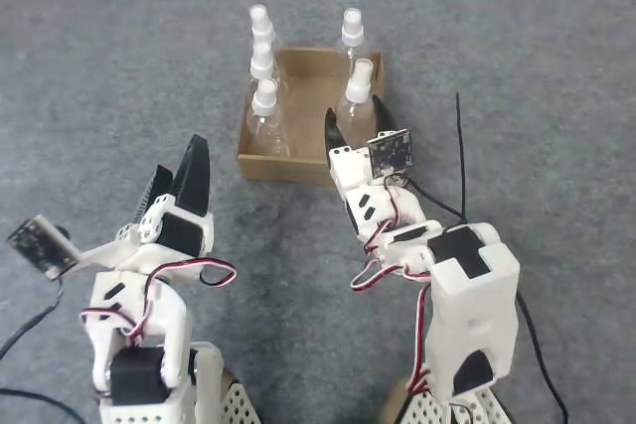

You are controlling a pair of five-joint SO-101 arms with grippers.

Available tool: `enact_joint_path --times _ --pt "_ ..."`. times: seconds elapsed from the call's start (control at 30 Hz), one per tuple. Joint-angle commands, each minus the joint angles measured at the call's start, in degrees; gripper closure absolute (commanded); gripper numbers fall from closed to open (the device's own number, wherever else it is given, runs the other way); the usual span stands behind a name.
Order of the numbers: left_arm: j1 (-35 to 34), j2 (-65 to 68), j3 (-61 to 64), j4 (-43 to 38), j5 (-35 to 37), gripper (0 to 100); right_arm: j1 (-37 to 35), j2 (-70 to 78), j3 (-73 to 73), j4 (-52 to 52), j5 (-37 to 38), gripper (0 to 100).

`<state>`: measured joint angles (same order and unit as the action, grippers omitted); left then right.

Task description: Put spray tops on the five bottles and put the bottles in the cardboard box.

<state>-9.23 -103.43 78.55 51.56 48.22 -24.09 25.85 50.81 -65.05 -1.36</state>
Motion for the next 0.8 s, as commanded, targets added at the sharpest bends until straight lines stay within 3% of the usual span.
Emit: enact_joint_path --times 0.0,0.27,0.43,0.77 --pt "-0.26 -1.32 -0.04 -1.93 -0.26 77 -0.57 -1.27 -2.2 0.4 1.05 77.4" --pt "-0.26 -1.32 -0.04 -1.93 -0.26 77 -1.19 -1.36 -1.32 0.22 3.96 77.2" --pt "-0.26 -1.32 -0.04 -1.93 -0.26 77 -1.98 -1.36 -0.97 0.4 4.04 69.5" --pt "-0.26 -1.32 -0.04 -1.93 -0.26 77 -1.89 -1.45 -0.09 -0.04 4.04 69.4"
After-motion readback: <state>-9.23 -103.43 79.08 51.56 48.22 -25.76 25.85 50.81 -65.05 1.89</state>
